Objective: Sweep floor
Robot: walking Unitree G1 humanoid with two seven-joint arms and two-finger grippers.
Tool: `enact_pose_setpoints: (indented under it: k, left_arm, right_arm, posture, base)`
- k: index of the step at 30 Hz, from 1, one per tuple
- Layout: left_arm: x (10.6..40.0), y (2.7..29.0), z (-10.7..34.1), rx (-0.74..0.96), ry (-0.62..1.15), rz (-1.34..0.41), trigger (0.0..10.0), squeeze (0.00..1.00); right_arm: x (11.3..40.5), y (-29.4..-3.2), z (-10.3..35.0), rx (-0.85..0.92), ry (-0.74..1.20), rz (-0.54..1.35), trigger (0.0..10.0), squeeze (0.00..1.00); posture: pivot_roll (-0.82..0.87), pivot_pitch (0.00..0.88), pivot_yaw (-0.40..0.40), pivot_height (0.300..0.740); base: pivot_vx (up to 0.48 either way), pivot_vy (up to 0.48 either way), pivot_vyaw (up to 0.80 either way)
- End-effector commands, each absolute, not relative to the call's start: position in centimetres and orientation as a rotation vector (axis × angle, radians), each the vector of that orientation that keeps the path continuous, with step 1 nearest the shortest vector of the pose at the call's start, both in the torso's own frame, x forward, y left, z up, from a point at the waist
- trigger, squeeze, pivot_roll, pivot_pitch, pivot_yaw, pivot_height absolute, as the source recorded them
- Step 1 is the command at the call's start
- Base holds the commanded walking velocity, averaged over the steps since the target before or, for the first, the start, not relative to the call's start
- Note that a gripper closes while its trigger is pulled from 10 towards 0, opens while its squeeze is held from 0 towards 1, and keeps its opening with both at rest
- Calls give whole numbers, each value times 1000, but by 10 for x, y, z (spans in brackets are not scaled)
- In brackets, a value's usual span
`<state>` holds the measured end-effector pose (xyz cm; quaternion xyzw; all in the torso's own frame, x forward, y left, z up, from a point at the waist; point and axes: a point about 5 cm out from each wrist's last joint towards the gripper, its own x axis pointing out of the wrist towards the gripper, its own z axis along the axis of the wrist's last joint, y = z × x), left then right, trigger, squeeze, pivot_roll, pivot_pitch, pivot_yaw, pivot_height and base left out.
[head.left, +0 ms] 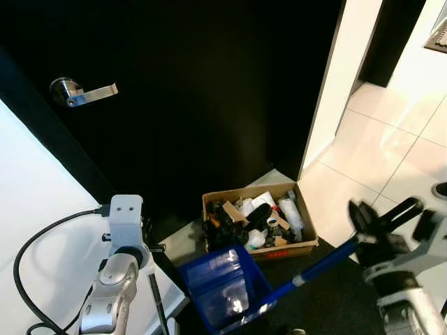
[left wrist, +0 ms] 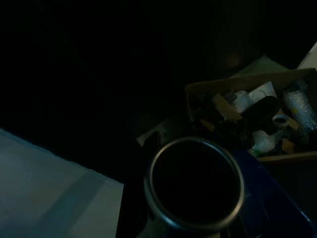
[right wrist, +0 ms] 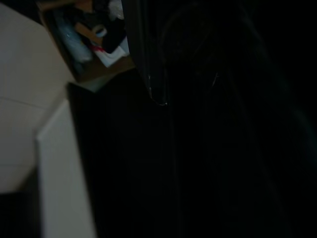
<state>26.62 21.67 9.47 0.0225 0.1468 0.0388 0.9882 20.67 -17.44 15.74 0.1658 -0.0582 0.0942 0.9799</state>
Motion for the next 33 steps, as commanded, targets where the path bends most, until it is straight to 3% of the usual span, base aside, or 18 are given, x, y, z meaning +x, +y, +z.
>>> enact_pose_setpoints:
  k: [1, 4, 7, 11, 17, 29, 33]
  left_arm:
    - [264, 226, 93, 92, 305, 98, 10000, 0]
    - [264, 226, 92, 93, 306, 98, 10000, 0]
    - [264, 224, 91, 92, 308, 95, 10000, 0]
    - [264, 225, 91, 94, 310, 94, 10000, 0]
    - [265, 225, 90, 94, 312, 91, 10000, 0]
    - [267, 222, 90, 86, 308, 86, 10000, 0]
    - [267, 223, 89, 86, 311, 89, 10000, 0]
  right_arm:
    - [199, -162, 126, 388, 67, 262, 10000, 0]
    - [198, -166, 121, 364, 81, 253, 10000, 0]
    - [200, -179, 114, 216, 62, 212, 10000, 0]
    - [214, -197, 152, -57, -194, 135, 10000, 0]
    - [230, -215, 204, -244, -397, 50, 10000, 0]
    - [243, -222, 260, -390, -619, 62, 10000, 0]
    - [243, -214, 270, -280, -601, 223, 10000, 0]
  posture:
    - [24, 172, 108, 740]
    - [24, 172, 108, 740]
    - [19, 170, 109, 740]
    - [20, 174, 116, 740]
    - [16, 174, 122, 740]
    - [11, 175, 120, 740]
    - [11, 175, 120, 740]
  base:
    - [0, 0, 0]
    - [0, 0, 0]
    - [0, 0, 0]
    - [0, 0, 0]
    - [0, 0, 0]
    - [0, 0, 0]
    - [0, 0, 0]
